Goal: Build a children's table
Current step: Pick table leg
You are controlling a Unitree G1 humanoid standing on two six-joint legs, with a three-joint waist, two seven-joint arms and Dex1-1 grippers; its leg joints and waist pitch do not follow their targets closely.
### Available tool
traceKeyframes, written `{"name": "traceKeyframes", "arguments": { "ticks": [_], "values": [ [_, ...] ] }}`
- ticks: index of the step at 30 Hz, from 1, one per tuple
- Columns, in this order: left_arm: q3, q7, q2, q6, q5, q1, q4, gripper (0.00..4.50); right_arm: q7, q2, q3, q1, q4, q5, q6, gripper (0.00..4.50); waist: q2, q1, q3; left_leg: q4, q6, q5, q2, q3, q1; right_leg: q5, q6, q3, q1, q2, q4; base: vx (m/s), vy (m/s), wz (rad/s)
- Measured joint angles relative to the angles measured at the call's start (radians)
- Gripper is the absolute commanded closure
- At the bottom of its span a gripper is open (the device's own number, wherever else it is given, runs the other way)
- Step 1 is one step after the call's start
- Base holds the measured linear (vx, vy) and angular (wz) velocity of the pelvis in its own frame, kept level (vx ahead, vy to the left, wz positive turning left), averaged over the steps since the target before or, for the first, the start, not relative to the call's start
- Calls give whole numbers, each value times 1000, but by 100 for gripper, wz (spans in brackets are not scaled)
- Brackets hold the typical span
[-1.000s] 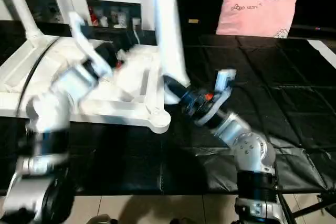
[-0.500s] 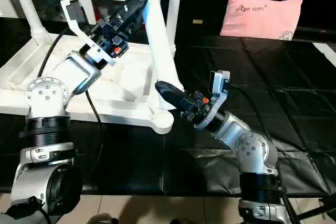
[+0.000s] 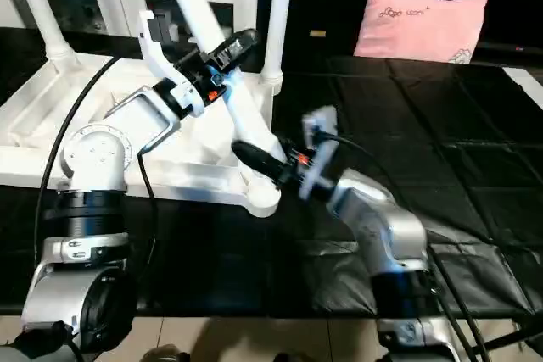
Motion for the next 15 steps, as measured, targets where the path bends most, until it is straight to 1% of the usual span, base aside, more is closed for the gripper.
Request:
{"name": "traceKeyframes", "arguments": {
  "ticks": [1, 3, 5, 6, 7, 8, 9, 11, 13, 15],
  "values": [
    [7, 13, -1, -6, 5, -2, 3, 135, -12, 4, 8, -3, 3, -13, -14, 175, 0, 0, 0, 0, 0, 0, 0, 0, 0, 0, 0, 0, 0, 0, 0, 0, 0, 0],
    [17, 49, -8, -27, 21, -7, 12, 157, -39, 8, 33, -5, 20, -64, -66, 175, 0, 0, 0, 0, 1, 0, 0, 1, 0, 0, 0, 0, 0, 0, -1, 0, 0, 0],
    [25, 67, -12, -34, 29, -7, 19, 167, -54, 11, 50, -5, 28, -103, -105, 175, 0, -3, 0, 0, 1, -1, 0, 1, 0, 0, 0, 1, -1, 0, -1, 0, 0, 0],
    [25, 70, -12, -34, 30, -7, 20, 175, -56, 11, 52, -5, 29, -109, -111, 175, 0, -3, 0, 0, 1, -1, 0, 1, 0, 0, 0, 1, -1, 0, -1, 0, 0, 0],
    [26, 76, -14, -34, 33, -7, 20, 192, -59, 11, 56, -5, 32, -123, -123, 175, 0, -5, 0, 0, 1, -1, 0, 1, 0, 0, 0, 1, 0, 0, -1, 0, 0, 0],
    [25, 76, -14, -35, 33, -7, 20, 192, -61, 11, 57, -5, 34, -125, -127, 175, 0, -6, 0, 0, 1, -1, 0, 1, 0, 0, 0, 1, 0, 0, -1, 0, 0, 0],
    [26, 78, -15, -35, 33, -7, 20, 207, -62, 12, 59, -5, 35, -128, -133, 175, 0, -7, 0, 0, 1, -1, 0, 1, 0, 0, 0, 1, 0, 0, 0, 0, 0, 0],
    [27, 86, -18, -35, 33, -7, 19, 211, -62, 12, 60, -5, 34, -134, -139, 175, 0, -9, 0, 0, 1, -1, 0, 1, 1, 0, 0, 1, 0, 0, 0, 0, 0, 0],
    [29, 100, -23, -35, 32, -7, 19, 237, -63, 12, 63, -4, 35, -137, -139, 175, 0, -11, 0, 0, 1, 0, 0, 1, 1, 0, -1, 1, 0, 0, 0, 0, 0, 0],
    [33, 105, -26, -35, 31, -7, 19, 252, -63, 12, 64, -4, 35, -139, -139, 175, 0, -15, 0, 0, 1, 0, 0, 1, 1, 0, -1, 1, 0, 0, 0, 0, 0, 0]
  ]
}}
